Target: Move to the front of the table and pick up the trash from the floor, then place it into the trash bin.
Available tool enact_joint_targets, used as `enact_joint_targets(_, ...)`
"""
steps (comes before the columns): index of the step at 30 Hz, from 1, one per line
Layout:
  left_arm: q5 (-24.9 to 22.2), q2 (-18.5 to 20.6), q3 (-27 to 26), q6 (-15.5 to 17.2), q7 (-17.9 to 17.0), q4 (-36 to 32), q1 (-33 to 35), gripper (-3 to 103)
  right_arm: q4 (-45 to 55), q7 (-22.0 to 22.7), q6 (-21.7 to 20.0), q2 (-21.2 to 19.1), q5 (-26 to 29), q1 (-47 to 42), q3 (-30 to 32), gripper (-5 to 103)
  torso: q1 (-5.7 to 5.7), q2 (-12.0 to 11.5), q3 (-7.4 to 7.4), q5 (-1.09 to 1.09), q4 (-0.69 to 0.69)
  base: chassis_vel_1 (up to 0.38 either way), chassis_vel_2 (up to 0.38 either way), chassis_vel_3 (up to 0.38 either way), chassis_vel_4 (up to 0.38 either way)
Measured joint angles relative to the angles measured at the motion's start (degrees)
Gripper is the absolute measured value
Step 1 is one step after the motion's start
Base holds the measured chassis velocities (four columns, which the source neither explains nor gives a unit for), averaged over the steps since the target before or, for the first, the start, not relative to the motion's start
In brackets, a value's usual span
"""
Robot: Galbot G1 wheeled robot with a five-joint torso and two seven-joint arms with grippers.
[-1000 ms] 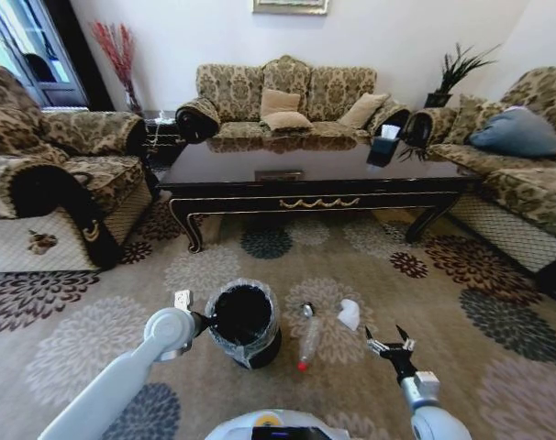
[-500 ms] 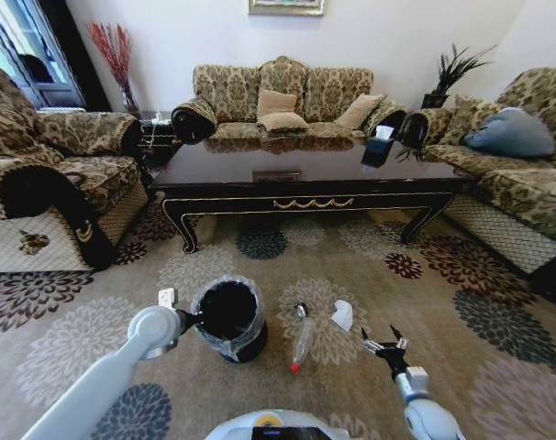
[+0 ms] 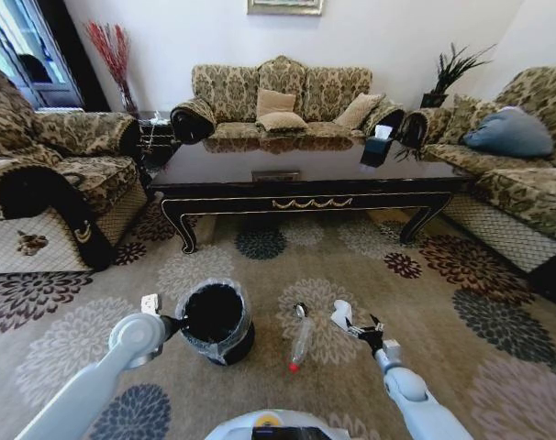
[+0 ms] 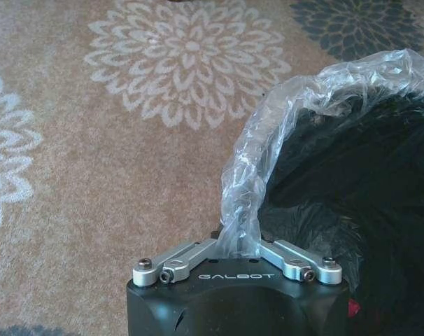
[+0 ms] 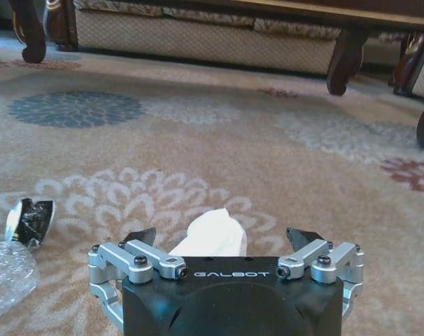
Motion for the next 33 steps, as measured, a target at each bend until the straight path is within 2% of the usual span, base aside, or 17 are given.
enact_joint_targets(9,-1.1,1.4,1.7,0.0,-0.9,1.3,-3.2,0,-10.5,-1.1,1.0,0.8,-0.3,6.4,-3.1,100,0.00,0.0,0.00,0.00,-0.01,0.000,0.000,0.000,0.000)
enact_joint_targets(13,-2.0,1.8,2.6,0.0,-1.3,2.0,-4.8,0,-14.3,-1.7,2.8,2.3,-2.3,7.9,-3.6,100,0.00,0.0,0.00,0.01,-0.02,0.000,0.000,0.000,0.000)
enact_joint_targets(22,-2.1,1.5,3.4,0.0,-1.5,3.3,-5.4,0,-16.6,-2.2,3.4,3.0,-2.3,8.4,-3.6,100,0.00,0.0,0.00,0.00,0.00,0.000,0.000,0.000,0.000)
enact_joint_targets(30,-2.2,0.5,4.4,0.0,-1.5,4.0,-6.9,0,-17.8,-2.8,3.9,3.7,-4.9,8.2,-3.9,101,0.00,0.0,0.00,0.00,-0.01,0.000,0.000,0.000,0.000)
enact_joint_targets(33,-2.3,0.3,4.6,0.0,-1.6,4.2,-7.3,0,-18.3,-2.8,3.7,4.9,-5.3,8.8,-3.7,86,0.00,0.0,0.00,0.01,-0.01,0.000,0.000,0.000,0.000)
